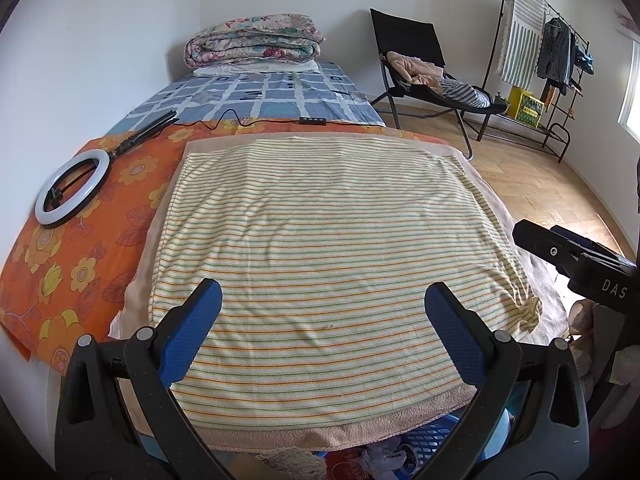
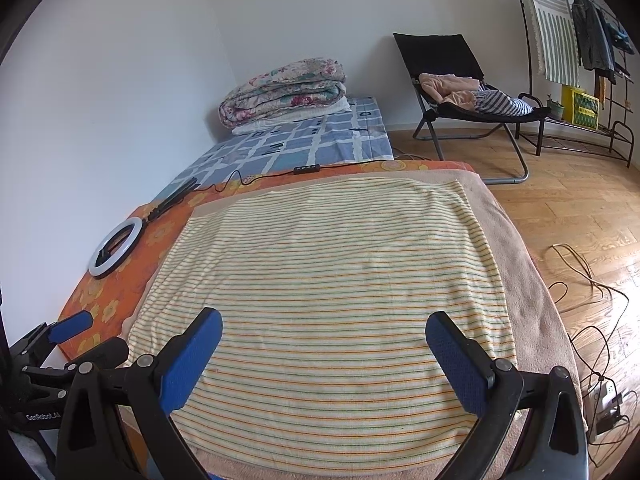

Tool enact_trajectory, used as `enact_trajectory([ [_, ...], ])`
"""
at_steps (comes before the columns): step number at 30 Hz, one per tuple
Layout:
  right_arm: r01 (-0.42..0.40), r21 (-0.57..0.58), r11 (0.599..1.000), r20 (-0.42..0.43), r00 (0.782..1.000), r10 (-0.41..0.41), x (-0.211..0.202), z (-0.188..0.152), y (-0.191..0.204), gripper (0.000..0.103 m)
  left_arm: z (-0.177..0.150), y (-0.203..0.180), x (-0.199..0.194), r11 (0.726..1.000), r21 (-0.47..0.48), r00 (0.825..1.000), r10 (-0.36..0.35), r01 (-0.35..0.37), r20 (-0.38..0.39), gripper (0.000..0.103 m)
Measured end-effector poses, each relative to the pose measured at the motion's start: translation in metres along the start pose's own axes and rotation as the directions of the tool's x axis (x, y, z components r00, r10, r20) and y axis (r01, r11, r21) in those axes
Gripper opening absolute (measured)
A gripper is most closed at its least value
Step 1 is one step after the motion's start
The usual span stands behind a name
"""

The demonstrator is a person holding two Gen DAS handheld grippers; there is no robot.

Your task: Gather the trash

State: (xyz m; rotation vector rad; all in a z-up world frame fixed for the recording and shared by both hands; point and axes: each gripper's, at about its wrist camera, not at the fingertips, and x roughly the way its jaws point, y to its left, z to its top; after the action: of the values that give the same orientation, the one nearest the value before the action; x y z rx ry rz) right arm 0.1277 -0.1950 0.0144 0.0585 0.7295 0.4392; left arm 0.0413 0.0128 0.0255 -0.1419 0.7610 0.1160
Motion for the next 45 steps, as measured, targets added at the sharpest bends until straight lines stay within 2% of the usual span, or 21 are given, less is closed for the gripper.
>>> enact_trajectory([
  [25, 0.0, -0.012, 1.0, 0.007, 1.0, 0.0, -0.004, -0.001, 0.005, 0.103, -0.001, 0.001, -0.001, 1.0, -0.005, 1.0, -0.002, 0.002, 0.001, 0.103],
  [31, -0.001, -0.017, 1.0, 0.004, 1.0, 0.001, -0.004, -0.003, 0.006, 0.103, -0.001, 0.003, -0.001, 0.999, -0.028, 0.999, -0.025, 0.024, -0.023, 0.103],
  [39, -0.002, -0.025, 1.0, -0.003, 1.0, 0.002, -0.004, -0.005, 0.007, 0.103, -0.005, 0.009, 0.002, 0.998, -0.056, 0.999, 0.005, -0.008, -0.053, 0.103],
  [45, 0.003, -0.027, 1.0, -0.008, 1.0, -0.004, -0.004, -0.007, 0.008, 0.103, -0.006, 0.01, 0.0, 0.998, -0.053, 0.999, 0.041, -0.042, -0.028, 0.103],
])
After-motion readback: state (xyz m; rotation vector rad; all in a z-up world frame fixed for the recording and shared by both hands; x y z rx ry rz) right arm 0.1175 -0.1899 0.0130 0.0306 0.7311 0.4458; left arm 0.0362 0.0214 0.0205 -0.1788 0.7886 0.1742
